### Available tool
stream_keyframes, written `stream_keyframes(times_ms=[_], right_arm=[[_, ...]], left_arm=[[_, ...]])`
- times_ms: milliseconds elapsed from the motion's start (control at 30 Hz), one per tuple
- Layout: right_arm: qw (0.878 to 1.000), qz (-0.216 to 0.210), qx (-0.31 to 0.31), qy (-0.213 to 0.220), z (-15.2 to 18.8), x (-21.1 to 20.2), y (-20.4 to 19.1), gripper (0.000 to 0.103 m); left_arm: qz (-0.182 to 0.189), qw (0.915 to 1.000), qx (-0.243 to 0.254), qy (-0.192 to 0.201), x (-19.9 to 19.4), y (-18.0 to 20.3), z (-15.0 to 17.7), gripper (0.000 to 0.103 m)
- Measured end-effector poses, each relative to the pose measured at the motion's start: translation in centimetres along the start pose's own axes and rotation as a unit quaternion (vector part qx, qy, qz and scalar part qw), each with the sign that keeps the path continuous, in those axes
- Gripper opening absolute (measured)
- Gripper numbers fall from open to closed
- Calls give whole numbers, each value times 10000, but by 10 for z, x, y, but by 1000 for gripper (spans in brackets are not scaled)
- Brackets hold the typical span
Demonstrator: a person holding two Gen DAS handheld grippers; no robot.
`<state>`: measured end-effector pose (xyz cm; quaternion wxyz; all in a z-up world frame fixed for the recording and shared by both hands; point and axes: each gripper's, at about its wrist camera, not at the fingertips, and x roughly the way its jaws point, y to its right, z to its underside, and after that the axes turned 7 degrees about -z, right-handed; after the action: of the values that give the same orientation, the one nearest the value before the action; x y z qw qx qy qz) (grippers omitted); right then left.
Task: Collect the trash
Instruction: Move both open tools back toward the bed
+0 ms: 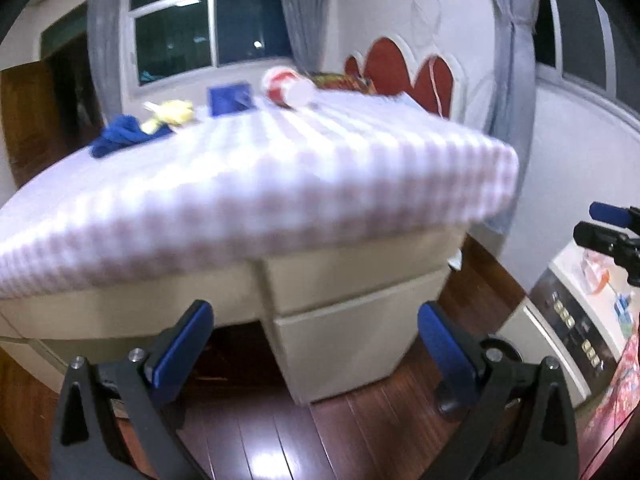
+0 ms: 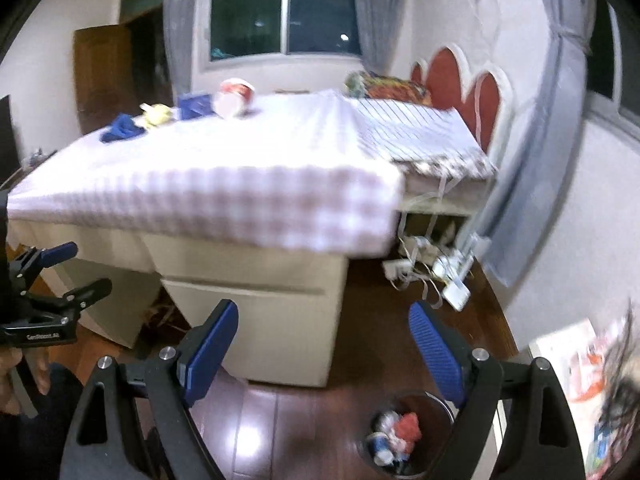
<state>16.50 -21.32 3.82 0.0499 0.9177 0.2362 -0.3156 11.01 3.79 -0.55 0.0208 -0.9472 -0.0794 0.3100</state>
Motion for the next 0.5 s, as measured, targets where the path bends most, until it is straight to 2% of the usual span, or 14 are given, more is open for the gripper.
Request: stream_keyframes(times_ms=[267, 500], right_arm=[[9978, -500, -76, 440, -69, 14, -51, 89], [9964, -694, -41, 495, -131, 51, -72, 88]], left_arm=[[-508, 9974, -338, 392, -6, -67, -40, 103], [-853, 9940, -571, 386, 16, -110, -81, 102]])
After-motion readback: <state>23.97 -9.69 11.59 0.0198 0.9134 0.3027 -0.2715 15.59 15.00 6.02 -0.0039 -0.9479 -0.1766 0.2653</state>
